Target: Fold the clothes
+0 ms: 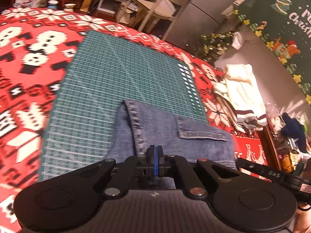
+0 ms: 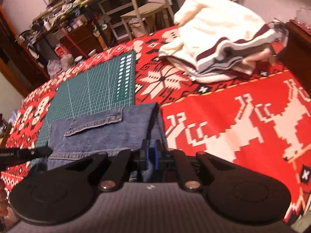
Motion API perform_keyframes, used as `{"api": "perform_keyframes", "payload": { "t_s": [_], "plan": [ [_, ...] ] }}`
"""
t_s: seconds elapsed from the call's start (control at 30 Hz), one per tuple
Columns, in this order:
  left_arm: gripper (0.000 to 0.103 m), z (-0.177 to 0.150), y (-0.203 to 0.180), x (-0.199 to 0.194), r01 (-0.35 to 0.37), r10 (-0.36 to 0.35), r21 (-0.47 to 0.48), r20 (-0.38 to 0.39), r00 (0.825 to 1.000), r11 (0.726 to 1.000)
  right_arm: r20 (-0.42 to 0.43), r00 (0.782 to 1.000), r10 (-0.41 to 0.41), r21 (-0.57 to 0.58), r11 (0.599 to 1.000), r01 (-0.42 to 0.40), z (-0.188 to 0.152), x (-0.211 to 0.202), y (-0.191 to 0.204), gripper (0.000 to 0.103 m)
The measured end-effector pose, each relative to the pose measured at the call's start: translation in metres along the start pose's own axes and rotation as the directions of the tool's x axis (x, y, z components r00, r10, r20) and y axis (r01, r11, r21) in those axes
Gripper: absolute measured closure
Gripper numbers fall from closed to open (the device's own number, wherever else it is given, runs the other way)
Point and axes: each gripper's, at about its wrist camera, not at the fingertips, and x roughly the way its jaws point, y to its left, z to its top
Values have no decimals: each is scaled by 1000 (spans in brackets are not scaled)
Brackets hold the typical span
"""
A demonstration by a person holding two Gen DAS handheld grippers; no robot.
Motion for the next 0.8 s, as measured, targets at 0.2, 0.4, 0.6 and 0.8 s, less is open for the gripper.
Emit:
{"api": "perform_keyframes", "payload": {
  "t_s": [0.2,0.4,0.6,0.8],
  "plan": [
    [98,3,33,-22,-29,30,-132,5,1000,991,12,1000,-9,54,999,8,0,-14,-7,91],
    [70,4,32,-32,-116,114,-64,-46,992,991,-34,999,-2,95,995,5,-2,-16,-12,81],
    [60,-2,27,-25,-171,172,20,-136,976,985,-83,997,-6,63,998,11,-5,-13,-11,74],
    [60,-5,18,-14,-177,188,81,-161,969,981,-151,988,-8,30,999,13,-8,-2,-11,74]
  ]
}}
